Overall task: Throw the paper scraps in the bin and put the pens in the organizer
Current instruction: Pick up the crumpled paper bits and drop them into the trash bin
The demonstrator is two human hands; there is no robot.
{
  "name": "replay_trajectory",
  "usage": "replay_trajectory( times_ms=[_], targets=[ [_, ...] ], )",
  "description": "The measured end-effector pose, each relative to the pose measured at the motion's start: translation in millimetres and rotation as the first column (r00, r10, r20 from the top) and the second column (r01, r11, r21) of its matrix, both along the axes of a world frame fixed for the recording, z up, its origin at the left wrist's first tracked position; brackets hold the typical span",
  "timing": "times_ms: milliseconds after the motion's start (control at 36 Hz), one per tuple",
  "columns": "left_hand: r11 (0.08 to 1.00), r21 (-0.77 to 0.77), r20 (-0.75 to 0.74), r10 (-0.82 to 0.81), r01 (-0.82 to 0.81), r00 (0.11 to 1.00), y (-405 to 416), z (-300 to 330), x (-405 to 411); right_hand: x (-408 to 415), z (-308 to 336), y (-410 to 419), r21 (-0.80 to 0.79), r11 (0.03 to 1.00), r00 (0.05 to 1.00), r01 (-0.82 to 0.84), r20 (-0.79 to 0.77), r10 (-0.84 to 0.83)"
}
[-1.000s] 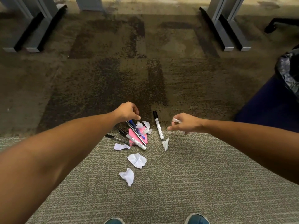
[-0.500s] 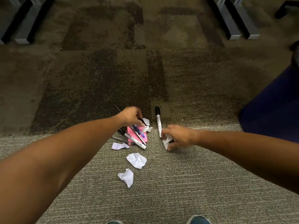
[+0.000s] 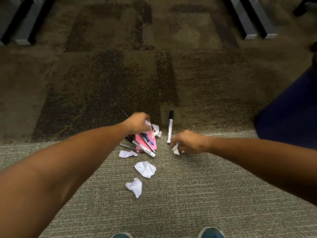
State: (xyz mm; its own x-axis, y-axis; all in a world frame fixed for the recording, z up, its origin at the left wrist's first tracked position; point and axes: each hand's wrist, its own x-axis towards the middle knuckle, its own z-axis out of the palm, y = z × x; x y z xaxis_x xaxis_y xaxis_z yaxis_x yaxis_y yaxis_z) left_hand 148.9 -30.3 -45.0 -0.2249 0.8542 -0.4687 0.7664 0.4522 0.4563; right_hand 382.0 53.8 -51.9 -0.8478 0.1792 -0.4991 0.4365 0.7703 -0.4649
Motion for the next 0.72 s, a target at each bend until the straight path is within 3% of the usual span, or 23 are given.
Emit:
replay_trajectory(
  times_ms=[167, 306, 528, 722],
  targets=[
    [0.995, 0.024, 0.097, 0.097, -0.1, 0.991, -1.2, 18.6, -3.0, 0.6, 10.1, 1.5, -0.233, 0.942, 0.97, 0.241, 0.099, -0.223],
    [0.986, 0.056, 0.153, 0.144, -0.155, 0.978, -2.5, 32.6, -3.8, -0.6, 25.3, -0.5, -0.44, 0.822, 0.931, 0.362, 0.133, -0.339],
    [0.972, 0.105, 0.284, 0.175, -0.212, 0.943, -9.2, 52.0, -5.6, -6.0, 51.4, -0.4, -0.417, 0.816, 0.91, 0.399, 0.069, -0.409],
    [0.968, 0.042, 0.386, 0.214, -0.248, 0.897, -18.0, 64.1, -11.1, -20.3, 64.9, 8.8, -0.496, 0.695, 0.819, 0.521, 0.061, -0.571]
  ],
)
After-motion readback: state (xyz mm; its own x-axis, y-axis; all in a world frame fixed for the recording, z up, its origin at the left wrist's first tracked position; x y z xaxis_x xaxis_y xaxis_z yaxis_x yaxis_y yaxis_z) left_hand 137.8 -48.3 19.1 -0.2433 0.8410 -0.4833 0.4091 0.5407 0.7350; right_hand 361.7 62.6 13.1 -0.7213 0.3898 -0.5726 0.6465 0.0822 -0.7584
